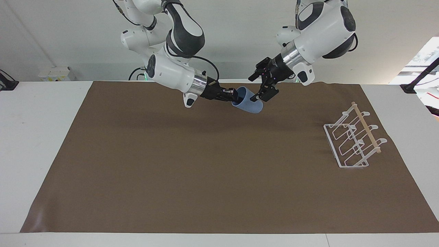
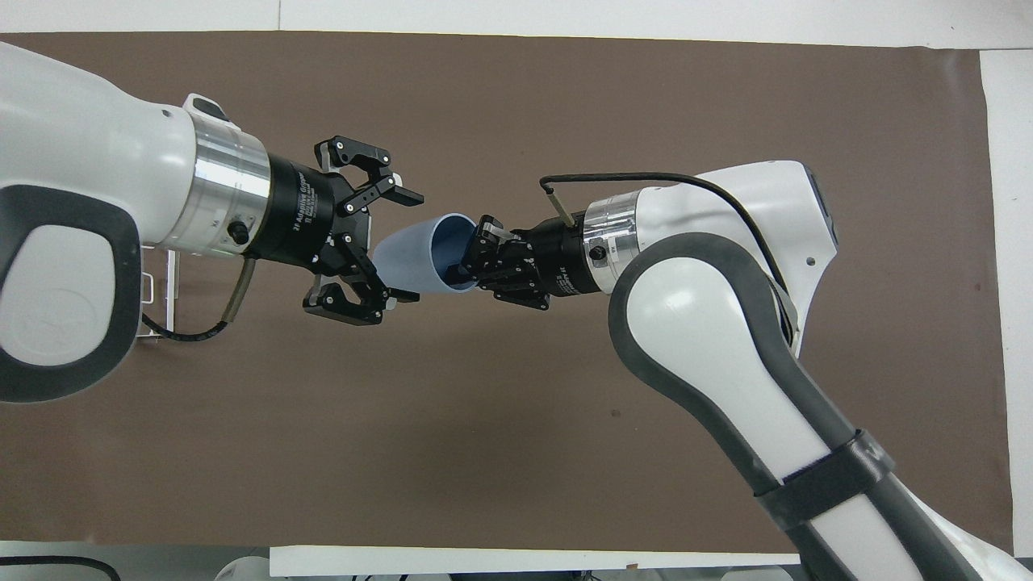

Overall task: Hang cup on cup holder
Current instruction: 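Grasp the cup with the left gripper and open the right gripper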

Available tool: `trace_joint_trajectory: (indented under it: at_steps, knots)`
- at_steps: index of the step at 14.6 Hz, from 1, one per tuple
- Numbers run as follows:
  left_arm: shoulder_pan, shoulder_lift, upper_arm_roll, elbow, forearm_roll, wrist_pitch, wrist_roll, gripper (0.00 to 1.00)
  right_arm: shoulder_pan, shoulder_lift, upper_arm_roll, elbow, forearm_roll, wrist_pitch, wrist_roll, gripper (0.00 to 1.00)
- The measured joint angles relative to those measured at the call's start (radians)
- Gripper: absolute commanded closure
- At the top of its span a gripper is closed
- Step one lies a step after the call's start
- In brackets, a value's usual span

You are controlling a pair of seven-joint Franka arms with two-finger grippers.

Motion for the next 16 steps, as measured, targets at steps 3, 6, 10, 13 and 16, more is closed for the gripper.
trace_joint_trajectory:
  at_steps: [3, 6, 10, 13, 16]
  knots:
    - [-0.033, 0.0, -0.001, -0.05, 0.0, 0.075, 0.0, 0.0, 0.0, 0.0, 0.0, 0.0, 0.0, 0.0, 0.0, 1.0]
    - [-0.048, 0.002, -0.001, -0.076, 0.001, 0.117, 0.0, 0.0, 0.0, 0.0, 0.0, 0.0, 0.0, 0.0, 0.0, 1.0]
    - [-0.059, 0.01, -0.002, -0.1, 0.001, 0.142, 0.001, 1.0, 0.0, 0.0, 0.0, -0.001, 0.0, 0.0, 0.0, 1.0]
    - [-0.06, 0.011, -0.002, -0.1, 0.007, 0.155, 0.013, 1.0, 0.0, -0.001, -0.001, -0.005, 0.002, 0.005, 0.009, 1.0]
    - [-0.061, 0.011, -0.002, -0.1, 0.008, 0.156, 0.013, 1.0, 0.0, -0.001, -0.001, -0.006, 0.002, 0.006, 0.01, 0.43]
